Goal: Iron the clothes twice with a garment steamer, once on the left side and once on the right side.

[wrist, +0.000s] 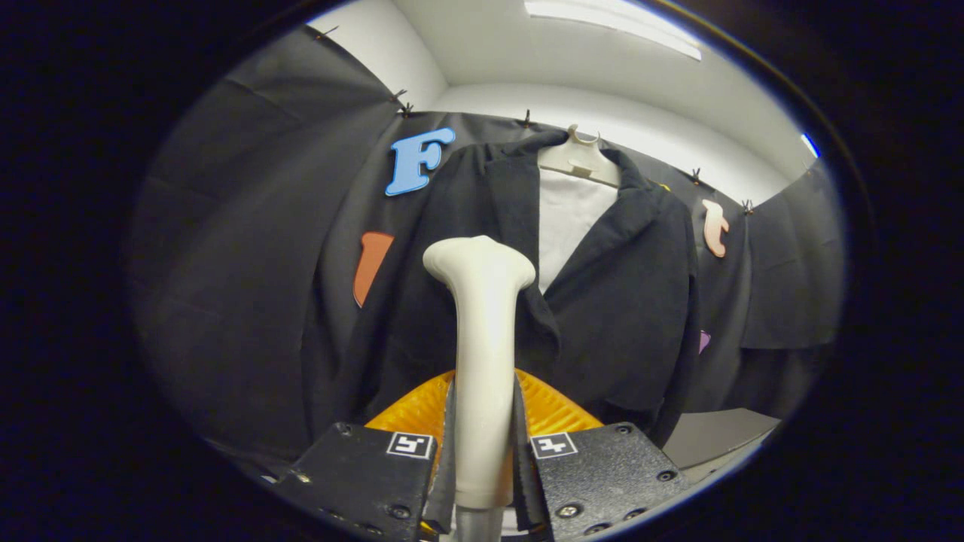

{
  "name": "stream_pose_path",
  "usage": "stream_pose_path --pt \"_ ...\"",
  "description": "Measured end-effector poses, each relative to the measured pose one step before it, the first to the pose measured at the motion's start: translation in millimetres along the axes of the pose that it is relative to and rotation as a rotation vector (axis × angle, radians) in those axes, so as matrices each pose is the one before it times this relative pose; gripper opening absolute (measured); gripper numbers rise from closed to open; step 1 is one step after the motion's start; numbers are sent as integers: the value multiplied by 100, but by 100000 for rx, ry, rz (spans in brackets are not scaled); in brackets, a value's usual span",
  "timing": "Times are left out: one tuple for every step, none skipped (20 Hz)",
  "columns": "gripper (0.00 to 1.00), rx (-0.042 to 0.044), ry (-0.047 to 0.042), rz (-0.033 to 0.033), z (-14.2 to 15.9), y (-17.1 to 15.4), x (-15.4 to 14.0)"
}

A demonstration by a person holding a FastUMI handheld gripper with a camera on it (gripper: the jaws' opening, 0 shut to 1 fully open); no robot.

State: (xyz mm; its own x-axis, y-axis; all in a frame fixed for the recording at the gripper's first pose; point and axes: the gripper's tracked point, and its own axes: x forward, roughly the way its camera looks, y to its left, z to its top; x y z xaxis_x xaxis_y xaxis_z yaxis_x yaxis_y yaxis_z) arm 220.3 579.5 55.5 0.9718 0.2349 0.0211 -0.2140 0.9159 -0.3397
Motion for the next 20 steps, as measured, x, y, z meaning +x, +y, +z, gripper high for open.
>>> stream_pose_path --pt "34 -290 811 201 -422 0 -132" --pt "34 -350 919 185 -370 39 -145" --pt "34 -164 848 393 -671 161 -868" --pt "34 -176 901 340 -586 173 -436" --pt "34 -115 1255 380 -607 210 -313" --pt "34 375 2054 484 -720 113 -44" --pt "34 756 2548 260 -1001 -66 -28" --pt "34 668 2446 -65 -806 -10 -84" --pt "34 -367 309 -158 -280 -73 -85" --pt "34 -495 775 147 -276 -11 53" --pt "34 327 1487 666 -593 148 -185" --pt "34 198 1127 414 -602 87 -171" --pt "34 -430 374 87 -322 -19 -217" --pt "34 -415 623 157 -378 73 -152" --pt "34 -196 1030 323 -653 -16 -10" --pt "34 -285 1122 177 -542 59 5" --pt "34 -424 947 174 -559 10 -154" --pt "34 -371 982 190 -465 93 -106" --pt "34 -263 1083 199 -587 -57 -95" --pt "34 -121 794 141 -415 57 -98"
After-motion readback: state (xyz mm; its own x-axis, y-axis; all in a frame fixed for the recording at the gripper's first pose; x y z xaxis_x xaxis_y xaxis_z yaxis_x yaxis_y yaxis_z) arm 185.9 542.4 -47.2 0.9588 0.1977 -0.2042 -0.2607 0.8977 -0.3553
